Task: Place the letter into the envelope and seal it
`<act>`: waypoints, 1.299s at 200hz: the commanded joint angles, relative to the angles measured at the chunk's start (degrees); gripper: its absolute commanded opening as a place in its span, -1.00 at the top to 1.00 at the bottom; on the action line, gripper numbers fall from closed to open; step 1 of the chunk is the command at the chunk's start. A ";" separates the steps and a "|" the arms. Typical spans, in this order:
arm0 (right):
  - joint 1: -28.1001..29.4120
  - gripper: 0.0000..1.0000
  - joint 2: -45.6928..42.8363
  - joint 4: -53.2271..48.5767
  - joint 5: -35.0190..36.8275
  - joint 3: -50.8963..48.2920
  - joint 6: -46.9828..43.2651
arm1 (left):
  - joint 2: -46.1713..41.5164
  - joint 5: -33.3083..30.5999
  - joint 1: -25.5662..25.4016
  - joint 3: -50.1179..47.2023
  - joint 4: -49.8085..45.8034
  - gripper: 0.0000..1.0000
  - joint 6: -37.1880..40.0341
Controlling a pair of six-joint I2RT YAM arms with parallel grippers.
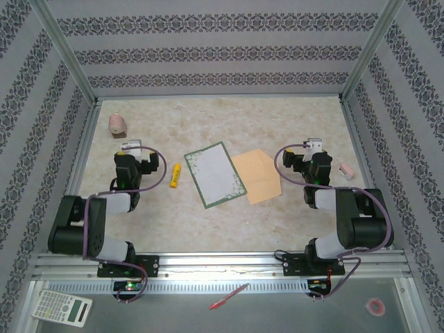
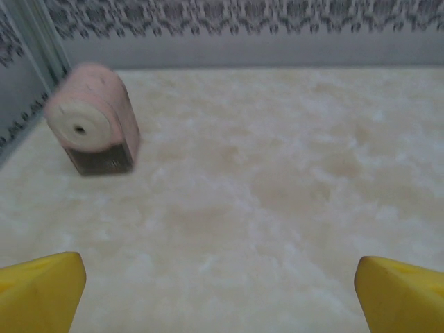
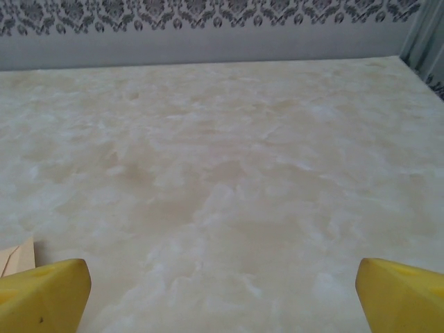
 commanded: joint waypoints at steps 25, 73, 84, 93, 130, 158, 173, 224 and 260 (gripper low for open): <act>-0.44 -0.96 -11.83 -18.91 1.26 5.46 4.42 | -14.17 -0.16 0.90 11.60 -29.15 -0.99 -5.74; 5.80 -0.96 -20.03 -49.90 6.02 21.88 9.53 | -13.27 15.90 0.93 29.08 -52.77 -0.99 -10.20; 9.27 -0.96 -20.21 -53.61 9.03 25.15 9.98 | -10.99 20.32 0.87 32.79 -56.46 -0.99 -10.89; 11.39 -0.96 -19.92 -56.52 10.49 27.62 11.59 | -9.01 24.04 0.85 35.23 -58.15 -0.99 -11.64; 15.83 -0.95 -14.58 -68.14 7.46 36.37 21.36 | -1.34 36.14 0.61 41.44 -60.03 -0.99 -14.91; 18.37 -0.96 -10.64 -71.13 2.51 37.68 29.39 | 3.09 38.28 -0.87 42.51 -59.07 -0.99 -15.77; 19.80 -0.96 -9.45 -71.31 0.51 37.03 32.80 | 6.21 38.39 -1.55 43.86 -60.84 -0.99 -15.01; 24.93 -0.96 -8.02 -70.45 -3.52 34.18 38.79 | 16.60 37.75 -5.35 46.54 -61.31 -0.99 -14.57; 27.80 -0.96 -7.24 -67.06 -6.74 30.27 42.76 | 22.58 35.52 -7.17 49.49 -61.63 -1.00 -13.75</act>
